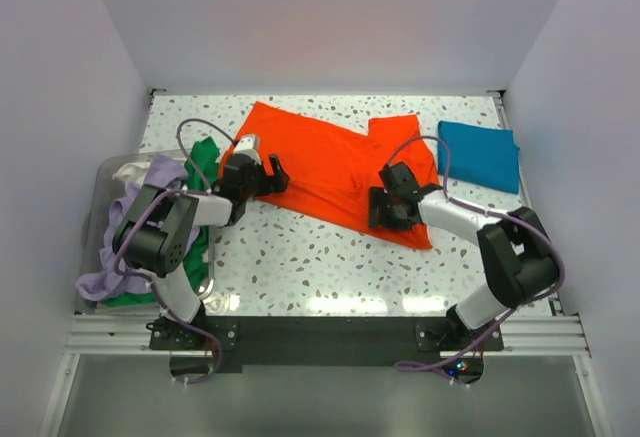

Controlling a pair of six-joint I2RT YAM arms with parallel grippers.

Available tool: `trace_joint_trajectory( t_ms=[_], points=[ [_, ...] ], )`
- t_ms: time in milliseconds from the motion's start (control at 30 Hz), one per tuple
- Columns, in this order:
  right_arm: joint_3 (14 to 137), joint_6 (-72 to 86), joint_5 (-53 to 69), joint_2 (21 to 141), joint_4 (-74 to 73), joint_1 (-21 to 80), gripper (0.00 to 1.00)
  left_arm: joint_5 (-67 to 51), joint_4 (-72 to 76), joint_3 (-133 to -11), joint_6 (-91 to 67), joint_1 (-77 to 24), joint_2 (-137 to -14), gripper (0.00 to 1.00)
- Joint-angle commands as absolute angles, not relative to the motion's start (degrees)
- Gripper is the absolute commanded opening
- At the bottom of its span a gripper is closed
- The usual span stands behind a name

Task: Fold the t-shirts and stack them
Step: Fold the tshirt

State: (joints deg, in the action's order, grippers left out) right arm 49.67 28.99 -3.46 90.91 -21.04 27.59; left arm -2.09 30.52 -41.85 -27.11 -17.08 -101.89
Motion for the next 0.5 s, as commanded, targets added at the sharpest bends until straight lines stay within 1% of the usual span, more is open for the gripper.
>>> trace_joint_trajectory(
  t_ms=[0, 133, 267, 367, 467],
  points=[
    [43.5, 32.3, -5.1, 87.0, -27.8, 27.4, 0.67, 5.1, 31.2, -36.7, -30.1, -18.9, -98.3, 0.99],
    [39.7, 34.8, -5.9, 79.7, -32.2, 27.3, 0.67, 6.5, 32.7, -30.9, -32.0, -22.0, -93.6, 1.00],
    [35.3, 36.4, -4.9, 71.5, -35.1, 27.5, 0.68, 9.5, 31.1, -27.9, -32.7, -26.4, -89.7, 1.00],
    [35.2, 36.2, -5.1, 67.2, -37.3, 27.4, 0.68, 10.5, 29.6, -26.7, -33.1, -28.7, -86.6, 1.00],
    [38.1, 35.2, -5.6, 64.7, -39.2, 27.5, 0.68, 10.5, 26.6, -27.9, -32.2, -29.8, -83.2, 1.00]
  ],
)
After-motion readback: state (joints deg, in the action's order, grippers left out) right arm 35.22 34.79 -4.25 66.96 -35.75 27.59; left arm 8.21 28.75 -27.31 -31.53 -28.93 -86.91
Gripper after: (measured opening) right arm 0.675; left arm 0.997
